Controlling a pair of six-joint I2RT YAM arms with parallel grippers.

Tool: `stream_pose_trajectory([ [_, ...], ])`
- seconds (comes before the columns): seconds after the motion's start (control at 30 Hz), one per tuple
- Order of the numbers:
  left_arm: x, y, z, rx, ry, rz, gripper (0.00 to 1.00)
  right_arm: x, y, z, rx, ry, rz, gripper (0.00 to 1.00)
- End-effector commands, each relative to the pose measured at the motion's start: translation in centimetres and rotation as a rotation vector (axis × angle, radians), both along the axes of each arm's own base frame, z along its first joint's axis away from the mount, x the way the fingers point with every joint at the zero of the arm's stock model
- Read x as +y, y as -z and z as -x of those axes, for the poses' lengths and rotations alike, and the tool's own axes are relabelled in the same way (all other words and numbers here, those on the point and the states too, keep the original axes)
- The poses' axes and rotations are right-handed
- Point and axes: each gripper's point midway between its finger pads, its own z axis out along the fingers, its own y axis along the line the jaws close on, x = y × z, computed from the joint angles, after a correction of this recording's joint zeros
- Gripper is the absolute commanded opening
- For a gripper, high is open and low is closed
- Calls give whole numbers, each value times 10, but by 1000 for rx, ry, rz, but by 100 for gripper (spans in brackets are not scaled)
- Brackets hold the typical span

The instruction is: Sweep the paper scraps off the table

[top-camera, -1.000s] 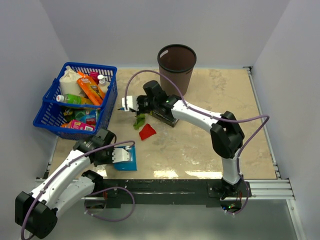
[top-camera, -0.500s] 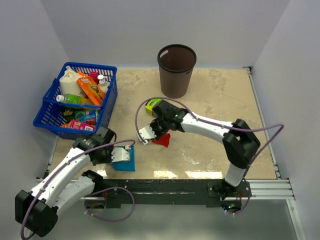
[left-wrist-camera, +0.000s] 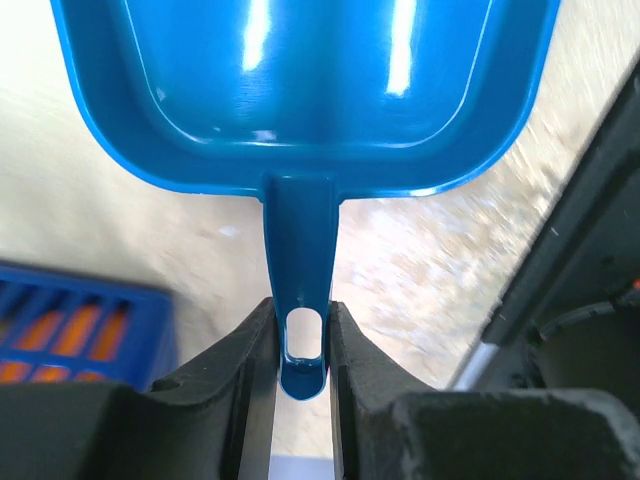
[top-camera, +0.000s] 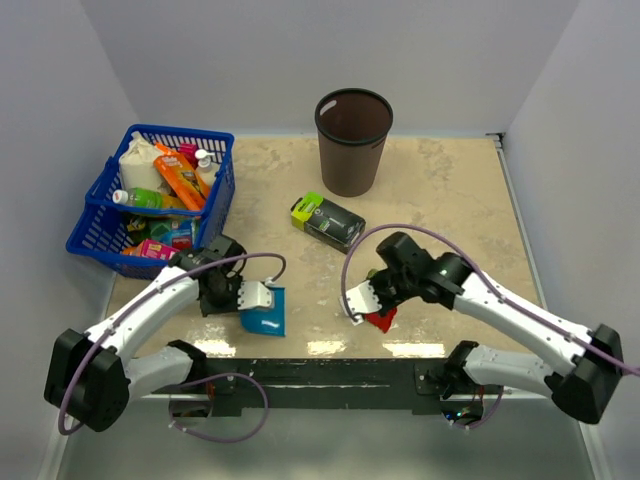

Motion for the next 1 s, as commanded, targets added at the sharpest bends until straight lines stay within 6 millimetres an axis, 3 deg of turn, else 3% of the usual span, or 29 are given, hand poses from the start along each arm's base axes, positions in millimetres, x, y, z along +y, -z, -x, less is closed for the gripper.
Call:
stream_pose_trajectory([
  [0.0, -39, -19, -35, -76, 49, 139, 2, -17, -50, -11, -31, 258, -136, 0],
  [0.1, -55, -24, -39, -65, 75, 174, 2, -22, -78, -5, 17, 380, -189, 0],
  [0.23, -66, -20, -37, -48, 116, 173, 1, -32, -90, 17, 95, 405, -190, 0],
  [0.37, -69, -13, -39, -33, 127, 162, 1, -37, -70, 41, 206, 378, -135, 0],
  [0.43, -68, -10, -40, -29, 125, 149, 1, -38, -58, 42, 243, 380, -85, 0],
  [0.67, -67, -6, -40, -26, 105, 130, 1, -35, -12, 28, 286, 362, 87, 0],
  [0.77, -68, -5, -38, -23, 87, 127, 1, -30, 6, 9, 236, 412, 89, 0],
  [0.97, -72, 1, -39, -23, 33, 136, 2, 0, 3, -31, 155, 501, -19, 0],
])
